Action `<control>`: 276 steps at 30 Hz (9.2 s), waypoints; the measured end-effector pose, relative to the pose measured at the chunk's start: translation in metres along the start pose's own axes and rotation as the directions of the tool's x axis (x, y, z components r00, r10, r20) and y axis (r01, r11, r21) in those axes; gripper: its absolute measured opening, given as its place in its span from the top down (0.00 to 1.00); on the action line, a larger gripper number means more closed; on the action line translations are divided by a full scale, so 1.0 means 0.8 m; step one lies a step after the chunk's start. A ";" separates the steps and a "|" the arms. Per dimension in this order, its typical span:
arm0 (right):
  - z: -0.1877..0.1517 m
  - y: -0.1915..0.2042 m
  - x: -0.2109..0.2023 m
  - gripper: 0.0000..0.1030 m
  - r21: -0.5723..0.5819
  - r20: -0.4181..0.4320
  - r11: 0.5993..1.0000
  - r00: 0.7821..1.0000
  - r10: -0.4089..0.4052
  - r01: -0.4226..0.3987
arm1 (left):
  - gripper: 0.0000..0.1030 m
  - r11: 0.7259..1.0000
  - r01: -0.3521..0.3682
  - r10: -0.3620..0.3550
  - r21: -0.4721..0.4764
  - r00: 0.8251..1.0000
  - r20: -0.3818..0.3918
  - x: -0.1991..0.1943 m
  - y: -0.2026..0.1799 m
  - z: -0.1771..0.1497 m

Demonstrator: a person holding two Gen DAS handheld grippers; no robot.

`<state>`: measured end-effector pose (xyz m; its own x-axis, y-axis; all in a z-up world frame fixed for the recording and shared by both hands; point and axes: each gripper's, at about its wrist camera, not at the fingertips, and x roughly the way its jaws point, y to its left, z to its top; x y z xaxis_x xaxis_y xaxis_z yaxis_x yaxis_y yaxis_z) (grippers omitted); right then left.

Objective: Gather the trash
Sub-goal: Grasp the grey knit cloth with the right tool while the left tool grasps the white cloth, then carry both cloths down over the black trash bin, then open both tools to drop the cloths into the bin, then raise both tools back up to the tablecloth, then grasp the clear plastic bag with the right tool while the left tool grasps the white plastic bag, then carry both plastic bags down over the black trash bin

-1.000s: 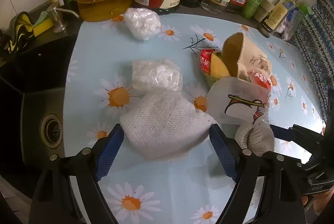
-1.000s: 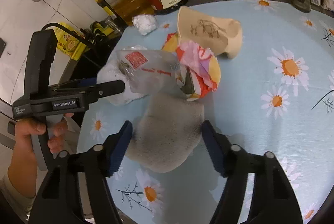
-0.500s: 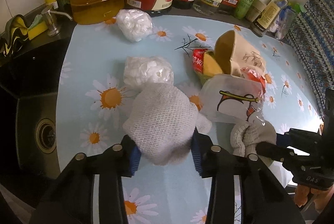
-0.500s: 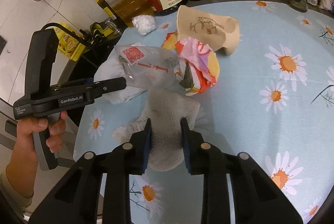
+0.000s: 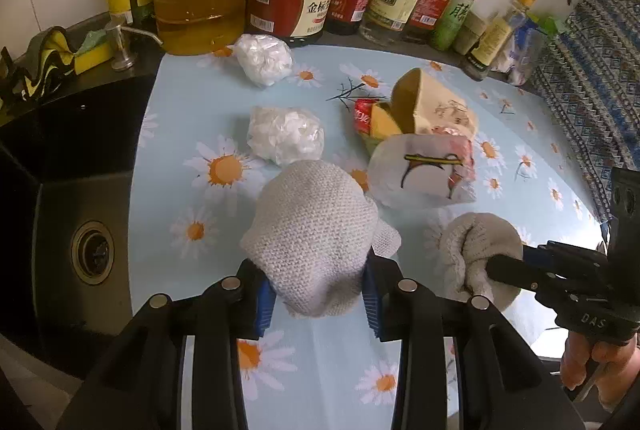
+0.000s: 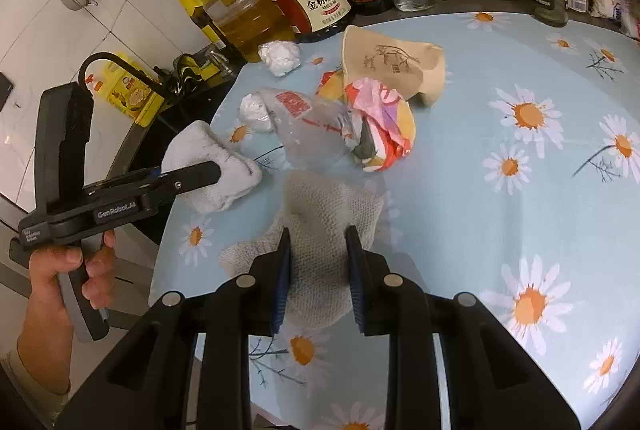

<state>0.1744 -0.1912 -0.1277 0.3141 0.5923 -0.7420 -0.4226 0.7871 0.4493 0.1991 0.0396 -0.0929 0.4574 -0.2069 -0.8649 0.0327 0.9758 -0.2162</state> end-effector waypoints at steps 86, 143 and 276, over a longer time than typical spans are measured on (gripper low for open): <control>-0.346 0.020 0.219 0.64 -0.070 -0.543 0.987 0.825 -0.157 0.141 | 0.52 0.962 -0.095 -0.062 -0.257 0.838 -0.542 0.155 0.077 -0.447; -0.114 0.098 -0.086 0.46 -0.107 0.130 0.989 0.988 -0.089 0.104 | 0.28 0.996 0.013 -0.013 -0.084 1.000 -0.010 -0.122 0.008 -0.194; -0.119 0.095 -0.043 0.52 -0.080 0.030 0.994 0.997 -0.067 0.069 | 0.50 0.999 0.014 -0.014 0.041 1.000 0.000 -0.096 -0.028 -0.160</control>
<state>0.0505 -0.1683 -0.1157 0.3669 0.5429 -0.7554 -0.4665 0.8099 0.3556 0.0490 0.0243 -0.0795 0.4569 -0.2203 -0.8618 0.0750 0.9749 -0.2095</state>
